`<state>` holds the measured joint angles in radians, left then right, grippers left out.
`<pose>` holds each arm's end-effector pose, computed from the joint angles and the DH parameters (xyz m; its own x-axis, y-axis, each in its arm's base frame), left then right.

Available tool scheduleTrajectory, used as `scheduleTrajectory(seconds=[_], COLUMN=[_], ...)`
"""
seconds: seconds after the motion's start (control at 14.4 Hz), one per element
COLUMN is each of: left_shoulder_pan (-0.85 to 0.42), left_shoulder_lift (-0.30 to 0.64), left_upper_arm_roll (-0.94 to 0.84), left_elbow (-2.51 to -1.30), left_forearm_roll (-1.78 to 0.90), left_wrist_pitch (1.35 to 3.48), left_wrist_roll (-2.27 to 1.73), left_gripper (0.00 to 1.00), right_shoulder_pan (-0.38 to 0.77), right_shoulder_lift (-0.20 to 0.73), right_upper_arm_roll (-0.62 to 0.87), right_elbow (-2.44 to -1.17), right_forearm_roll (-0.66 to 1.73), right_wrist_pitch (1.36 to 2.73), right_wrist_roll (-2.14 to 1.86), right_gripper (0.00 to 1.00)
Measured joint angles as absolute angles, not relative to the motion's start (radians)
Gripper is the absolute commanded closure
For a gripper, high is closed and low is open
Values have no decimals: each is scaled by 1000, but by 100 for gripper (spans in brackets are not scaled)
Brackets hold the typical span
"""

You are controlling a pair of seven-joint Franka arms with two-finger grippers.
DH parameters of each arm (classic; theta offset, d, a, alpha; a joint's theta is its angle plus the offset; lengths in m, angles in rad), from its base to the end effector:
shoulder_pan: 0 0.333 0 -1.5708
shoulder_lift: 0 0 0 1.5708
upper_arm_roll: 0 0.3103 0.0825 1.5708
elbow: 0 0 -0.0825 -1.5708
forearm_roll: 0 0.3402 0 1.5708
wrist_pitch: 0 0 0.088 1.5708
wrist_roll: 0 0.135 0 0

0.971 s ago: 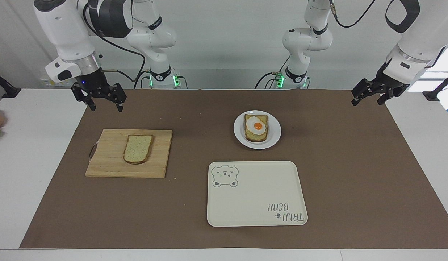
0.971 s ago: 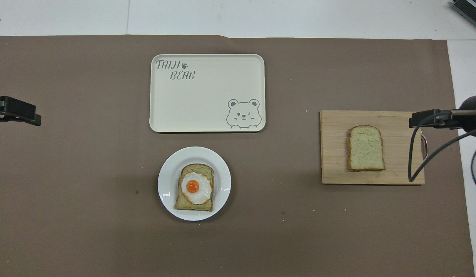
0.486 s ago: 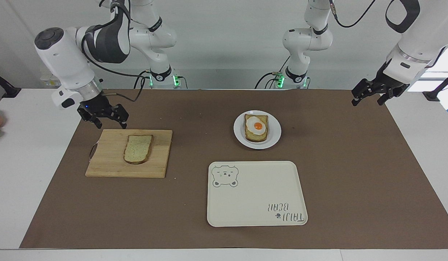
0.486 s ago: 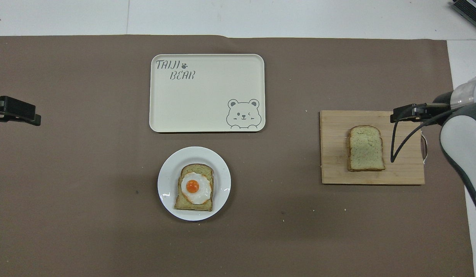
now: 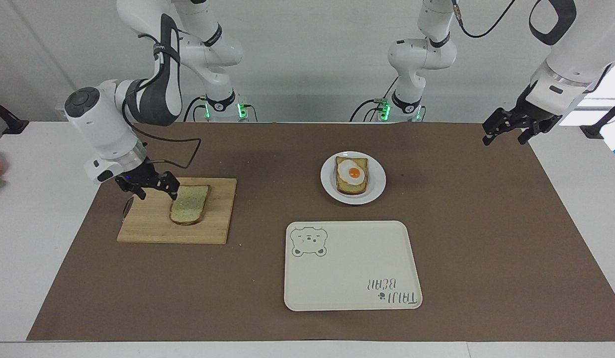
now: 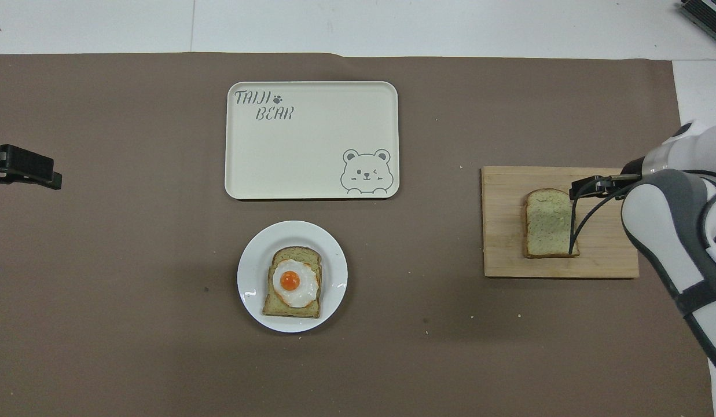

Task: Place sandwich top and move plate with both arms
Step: 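Reach the right gripper to the bread slice on the cutting board, then close the right gripper on the edge of the bread slice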

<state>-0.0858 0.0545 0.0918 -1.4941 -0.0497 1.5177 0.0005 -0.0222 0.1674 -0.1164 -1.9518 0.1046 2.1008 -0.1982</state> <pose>0.5213 -0.0052 0.5910 0.9995 0.0029 -0.0306 0.0042 -0.9990 0.0447 0.5480 -0.0670 0.3825 1.0000 0.0075 -0.0045 0.0072 -0.9974 -0.0722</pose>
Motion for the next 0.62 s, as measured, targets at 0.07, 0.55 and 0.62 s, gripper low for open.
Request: scheduleTrajectory(seconds=[0.07, 0.55, 0.62], left_shoulder_pan=[-86, -86, -86], left_shoulder_lift=[54, 54, 54], left_upper_arm_roll=[92, 92, 92], left_elbow=[-1494, -1494, -1494], left_forearm_roll=[-50, -50, -50], left_wrist_pitch=[1518, 1518, 1518], left_wrist_roll=[0, 0, 0], left_gripper=[0, 0, 0], right_shoulder_pan=[-24, -24, -24], right_shoulder_lift=[167, 169, 169], right_upper_arm_roll=[-117, -115, -115], right_elbow=[-1965, -2096, -2102], right_forearm_roll=[115, 173, 173], right_wrist_pitch=[2105, 2231, 2233], right_wrist_roll=[-208, -247, -247], right_gripper=[0, 0, 0])
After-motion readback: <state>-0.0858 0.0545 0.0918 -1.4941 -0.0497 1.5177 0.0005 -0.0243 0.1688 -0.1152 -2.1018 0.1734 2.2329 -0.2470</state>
